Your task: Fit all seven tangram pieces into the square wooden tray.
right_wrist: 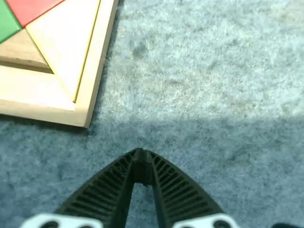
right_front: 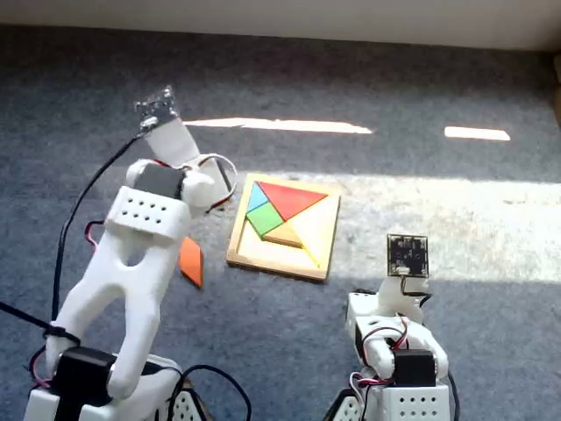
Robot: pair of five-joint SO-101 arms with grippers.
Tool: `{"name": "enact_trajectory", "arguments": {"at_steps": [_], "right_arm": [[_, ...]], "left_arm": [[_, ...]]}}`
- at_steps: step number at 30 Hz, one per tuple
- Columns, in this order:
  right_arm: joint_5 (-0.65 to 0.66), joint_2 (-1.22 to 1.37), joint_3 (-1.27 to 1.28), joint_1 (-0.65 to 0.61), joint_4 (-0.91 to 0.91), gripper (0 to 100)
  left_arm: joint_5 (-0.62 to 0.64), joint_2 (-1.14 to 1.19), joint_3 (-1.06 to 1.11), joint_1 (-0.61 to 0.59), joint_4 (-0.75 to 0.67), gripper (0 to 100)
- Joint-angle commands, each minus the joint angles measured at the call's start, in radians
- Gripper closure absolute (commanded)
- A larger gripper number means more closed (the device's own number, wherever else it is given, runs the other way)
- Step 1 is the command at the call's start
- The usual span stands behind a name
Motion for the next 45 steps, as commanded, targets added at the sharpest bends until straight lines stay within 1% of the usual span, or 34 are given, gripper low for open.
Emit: {"name": "enact_trajectory", "arguments": {"at_steps": [1,4,6,9,10,11,15,17,23,26,29,32,37,41,45], "right_arm": [[0.003,-0.012,0.125,0.012,-0.021,99.3],[0.003,-0.012,0.125,0.012,-0.021,99.3],[0.003,-0.012,0.125,0.012,-0.021,99.3],[0.003,-0.012,0.125,0.012,-0.021,99.3],[0.003,-0.012,0.125,0.012,-0.021,99.3],[0.003,-0.012,0.125,0.012,-0.021,99.3],[0.003,-0.012,0.125,0.012,-0.021,99.3],[0.003,-0.012,0.125,0.012,-0.021,99.3],[0.003,-0.012,0.125,0.012,-0.021,99.3],[0.003,-0.012,0.125,0.012,-0.021,99.3],[0.003,-0.012,0.125,0.012,-0.021,99.3],[0.003,-0.012,0.125,0.012,-0.021,99.3],[0.003,-0.012,0.125,0.012,-0.021,99.3],[0.003,-0.012,0.125,0.012,-0.021,99.3],[0.003,-0.012,0.125,0.012,-0.021,99.3]], "left_arm": [[-0.233,-0.044,0.015,-0.096,0.006,99],[-0.404,-0.05,0.041,-0.111,0.014,99],[-0.479,-0.051,0.061,-0.113,0.014,99],[-0.485,-0.053,0.058,-0.114,0.049,99],[-0.486,-0.053,0.058,-0.114,0.068,97],[-0.486,-0.053,0.058,-0.113,0.086,94],[-0.486,-0.045,0.071,-0.114,0.127,77],[-0.486,-0.045,0.101,-0.114,0.12,74],[-0.488,-0.044,0.17,-0.114,0.104,74],[-0.499,-0.042,0.243,-0.114,0.031,74],[-0.568,-0.042,0.308,-0.114,-0.049,76],[-0.595,-0.042,0.344,-0.113,-0.101,79],[-0.606,-0.042,0.355,-0.102,-0.11,79],[-0.606,-0.039,0.357,-0.062,-0.109,79],[-0.606,0.031,0.341,-0.058,-0.115,79]]}}
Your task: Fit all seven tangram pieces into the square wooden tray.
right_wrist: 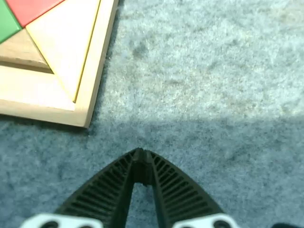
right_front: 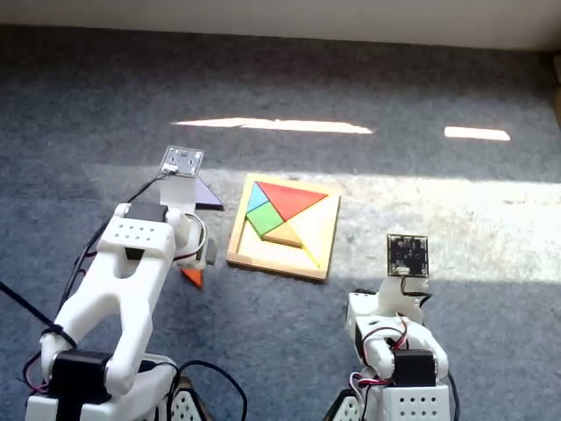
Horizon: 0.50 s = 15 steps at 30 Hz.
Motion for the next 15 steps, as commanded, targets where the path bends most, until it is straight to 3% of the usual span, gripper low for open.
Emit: {"name": "enact_trajectory", "arguments": {"at_steps": [1,8,15], "right_arm": [[0.003,-0.012,0.125,0.012,-0.021,99.3],[0.003,-0.012,0.125,0.012,-0.021,99.3],[0.003,-0.012,0.125,0.012,-0.021,99.3]], "left_arm": [[-0.011,0.067,-0.036,0.022,-0.014,79],[-0.009,0.277,-0.22,0.019,0.071,79],[-0.005,0.329,-0.269,-0.035,0.101,80]]}}
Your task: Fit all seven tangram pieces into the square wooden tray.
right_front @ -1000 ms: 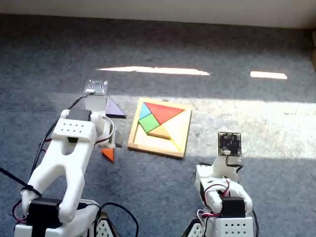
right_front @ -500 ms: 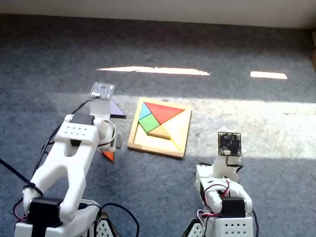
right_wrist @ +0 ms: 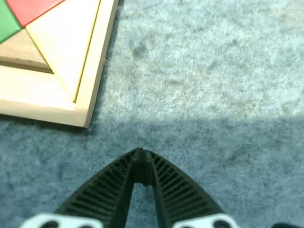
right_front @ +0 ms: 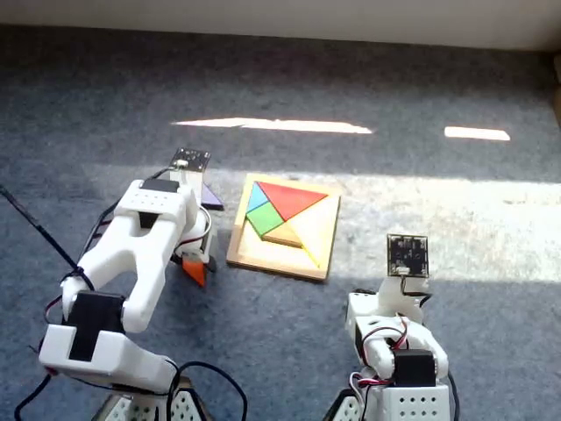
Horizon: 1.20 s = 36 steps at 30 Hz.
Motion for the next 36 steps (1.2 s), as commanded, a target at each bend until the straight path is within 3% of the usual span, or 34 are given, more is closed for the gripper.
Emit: {"name": "enact_trajectory", "arguments": {"at_steps": [1,12,17,27,36], "right_arm": [[0.003,-0.012,0.125,0.012,-0.021,99.3],[0.003,-0.012,0.125,0.012,-0.021,99.3],[0.003,-0.012,0.125,0.012,-0.021,99.3],[0.003,-0.012,0.125,0.012,-0.021,99.3],[0.005,-0.012,0.125,0.012,-0.021,99.3]], "left_arm": [[-0.003,-0.002,-0.048,-0.025,0.009,82],[-0.011,-0.016,-0.054,-0.022,0.008,95],[-0.014,-0.171,-0.045,-0.013,0.015,97],[-0.457,-0.312,-0.045,0.193,0.037,97],[-0.496,-0.318,-0.045,0.26,0.054,97]]}}
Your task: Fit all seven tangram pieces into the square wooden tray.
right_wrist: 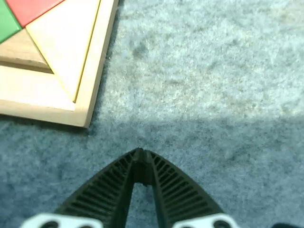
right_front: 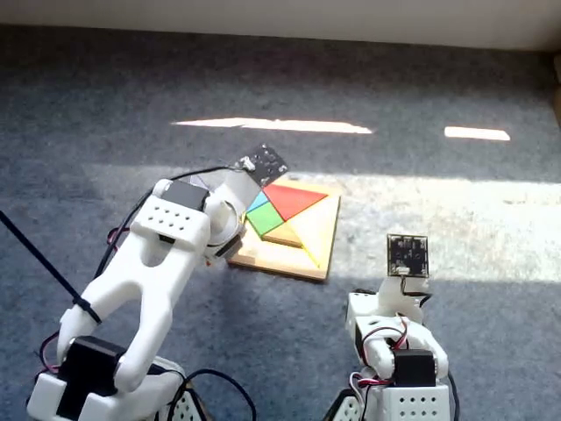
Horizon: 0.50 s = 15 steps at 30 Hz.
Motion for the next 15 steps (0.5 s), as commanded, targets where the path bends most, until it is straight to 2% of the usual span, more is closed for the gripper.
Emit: {"name": "enact_trajectory", "arguments": {"at_steps": [1,4,9,15], "right_arm": [[0.005,-0.012,0.125,0.012,-0.021,99.3],[0.005,-0.012,0.125,0.012,-0.021,99.3],[0.005,-0.012,0.125,0.012,-0.021,99.3],[0.005,-0.012,0.125,0.012,-0.021,99.3]], "left_arm": [[-0.012,-0.048,-0.036,0.035,0.04,97],[-0.015,-0.05,-0.038,0.025,0.091,97],[-0.017,-0.044,-0.036,-0.062,0.135,97],[-0.012,-0.048,-0.042,-0.208,0.133,78]]}}
